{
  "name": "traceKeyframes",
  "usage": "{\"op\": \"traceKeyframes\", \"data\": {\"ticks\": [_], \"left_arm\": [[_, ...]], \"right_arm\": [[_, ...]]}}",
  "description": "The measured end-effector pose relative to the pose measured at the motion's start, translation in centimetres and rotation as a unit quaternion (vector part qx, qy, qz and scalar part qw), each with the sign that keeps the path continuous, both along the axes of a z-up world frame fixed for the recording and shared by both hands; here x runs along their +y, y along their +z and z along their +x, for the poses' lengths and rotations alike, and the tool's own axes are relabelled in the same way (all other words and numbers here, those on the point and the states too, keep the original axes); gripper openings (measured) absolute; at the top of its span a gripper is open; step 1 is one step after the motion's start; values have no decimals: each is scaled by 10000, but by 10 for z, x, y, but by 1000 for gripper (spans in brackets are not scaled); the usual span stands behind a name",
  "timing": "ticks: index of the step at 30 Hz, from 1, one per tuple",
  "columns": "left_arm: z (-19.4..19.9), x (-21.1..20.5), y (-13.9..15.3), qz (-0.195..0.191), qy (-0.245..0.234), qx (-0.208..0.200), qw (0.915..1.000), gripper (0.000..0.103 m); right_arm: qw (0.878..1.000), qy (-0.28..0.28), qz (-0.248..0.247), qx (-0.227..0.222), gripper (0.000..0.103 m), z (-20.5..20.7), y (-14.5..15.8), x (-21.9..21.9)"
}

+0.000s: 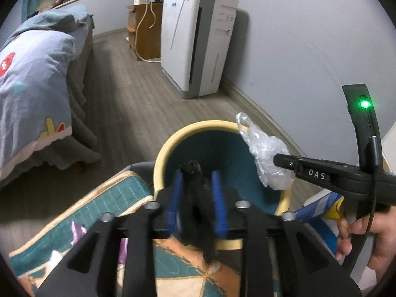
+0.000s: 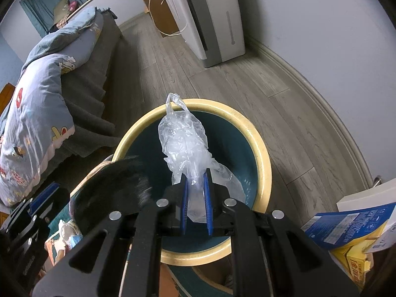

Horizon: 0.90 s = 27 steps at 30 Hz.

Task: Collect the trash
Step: 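Carry both items over the bin and open both grippers to drop them, then grasp the COLTALIN box with the left gripper while the right grasps the wipes pack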

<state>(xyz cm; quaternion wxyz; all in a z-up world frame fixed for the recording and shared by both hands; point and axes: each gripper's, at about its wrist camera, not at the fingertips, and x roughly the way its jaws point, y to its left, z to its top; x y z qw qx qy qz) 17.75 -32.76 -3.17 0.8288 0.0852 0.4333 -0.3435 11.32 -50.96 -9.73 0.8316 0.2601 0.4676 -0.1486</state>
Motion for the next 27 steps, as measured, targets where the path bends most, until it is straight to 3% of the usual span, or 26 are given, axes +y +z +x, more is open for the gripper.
{"op": "traceKeyframes", "data": {"ticks": [4, 5, 6, 9, 15, 19, 27], "left_arm": [[-1, 9, 3, 18, 70, -97, 9999, 53], [-1, 11, 4, 10, 89, -123, 9999, 60], [-3, 14, 6, -1, 118, -176, 9998, 68], [-7, 23, 12, 12, 205, -306, 9993, 79], [-11, 48, 27, -31, 479, -504, 9976, 92], [-11, 69, 33, 37, 630, -543, 9965, 92], [-27, 129, 53, 260, 931, -738, 9926, 94]], "right_arm": [[10000, 48, -3, 24, 15, 1, 0, 3], [10000, 65, -8, 31, 18, 2, 1, 3], [10000, 75, -11, 31, 27, 2, 1, 3], [10000, 70, -59, -9, 57, 1, 4, 5], [9998, 90, -13, -148, 86, 1, 12, 10], [9997, 168, -6, -169, 93, 2, 21, 19], [9971, 582, -354, -328, 97, -4, 56, 47]]}}
